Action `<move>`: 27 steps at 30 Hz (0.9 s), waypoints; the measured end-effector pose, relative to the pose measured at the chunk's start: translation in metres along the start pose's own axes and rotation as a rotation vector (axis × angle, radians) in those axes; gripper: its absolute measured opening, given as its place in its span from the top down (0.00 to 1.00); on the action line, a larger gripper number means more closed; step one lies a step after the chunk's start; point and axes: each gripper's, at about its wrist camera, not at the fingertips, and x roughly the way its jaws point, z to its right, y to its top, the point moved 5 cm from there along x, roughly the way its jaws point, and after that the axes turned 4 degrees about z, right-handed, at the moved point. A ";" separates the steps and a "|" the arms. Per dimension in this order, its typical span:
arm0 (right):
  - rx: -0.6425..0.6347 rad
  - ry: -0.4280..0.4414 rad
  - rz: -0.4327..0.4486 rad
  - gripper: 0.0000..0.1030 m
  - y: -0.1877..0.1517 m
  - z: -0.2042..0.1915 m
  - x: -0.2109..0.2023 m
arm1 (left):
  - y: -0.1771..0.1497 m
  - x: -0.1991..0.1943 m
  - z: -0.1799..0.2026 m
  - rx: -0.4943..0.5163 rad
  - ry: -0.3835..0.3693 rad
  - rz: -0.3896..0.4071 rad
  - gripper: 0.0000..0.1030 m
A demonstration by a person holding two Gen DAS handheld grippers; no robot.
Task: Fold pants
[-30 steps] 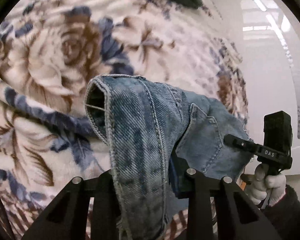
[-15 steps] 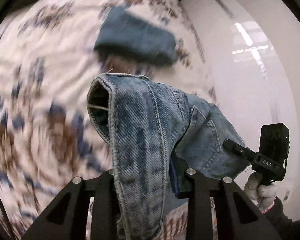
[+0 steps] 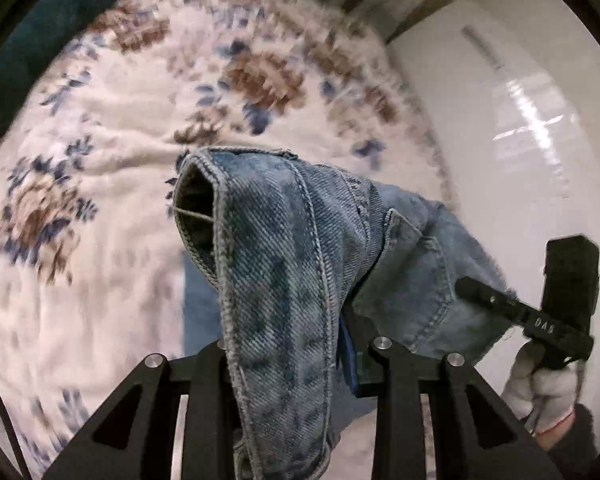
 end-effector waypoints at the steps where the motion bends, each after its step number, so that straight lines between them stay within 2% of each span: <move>1: 0.013 -0.037 -0.018 0.96 0.006 0.014 0.018 | 0.004 0.021 -0.012 -0.011 0.017 -0.027 0.73; 4: 0.064 -0.106 -0.067 0.96 0.008 0.049 0.062 | 0.000 0.072 -0.041 0.000 0.086 -0.127 0.67; 5: 0.082 -0.133 -0.083 0.96 0.005 0.059 0.074 | -0.004 0.081 -0.045 0.019 0.101 -0.141 0.60; 6: 0.090 -0.149 -0.087 0.96 0.004 0.065 0.080 | -0.009 0.087 -0.051 0.042 0.127 -0.147 0.50; 8: 0.118 -0.170 -0.106 0.95 -0.001 0.076 0.088 | -0.012 0.087 -0.055 0.048 0.131 -0.150 0.45; 9: 0.131 -0.184 -0.114 0.87 -0.002 0.080 0.091 | -0.013 0.084 -0.056 0.037 0.121 -0.146 0.45; 11: 0.153 -0.215 -0.128 0.60 -0.003 0.082 0.090 | -0.014 0.071 -0.055 0.030 0.136 -0.128 0.45; 12: 0.138 -0.247 -0.123 0.21 -0.003 0.079 0.085 | -0.016 0.060 -0.051 0.037 0.157 -0.099 0.44; 13: 0.093 -0.320 -0.104 0.01 -0.001 0.072 0.076 | -0.015 0.049 -0.047 0.039 0.177 -0.070 0.41; 16: 0.000 -0.432 -0.047 0.02 -0.007 0.043 0.045 | -0.021 0.009 -0.032 0.065 0.258 0.079 0.34; 18: -0.033 -0.522 -0.018 0.02 -0.023 0.023 0.023 | -0.032 -0.014 -0.023 0.094 0.312 0.147 0.14; 19: -0.042 -0.555 -0.008 0.02 -0.031 0.015 0.014 | -0.041 -0.024 -0.018 0.100 0.320 0.155 0.11; 22: -0.067 -0.637 0.018 0.02 -0.064 -0.016 -0.020 | -0.068 -0.048 -0.004 0.087 0.356 0.126 0.10; 27: -0.027 -0.687 0.066 0.02 -0.112 -0.065 -0.091 | -0.101 -0.110 0.030 0.107 0.402 0.145 0.10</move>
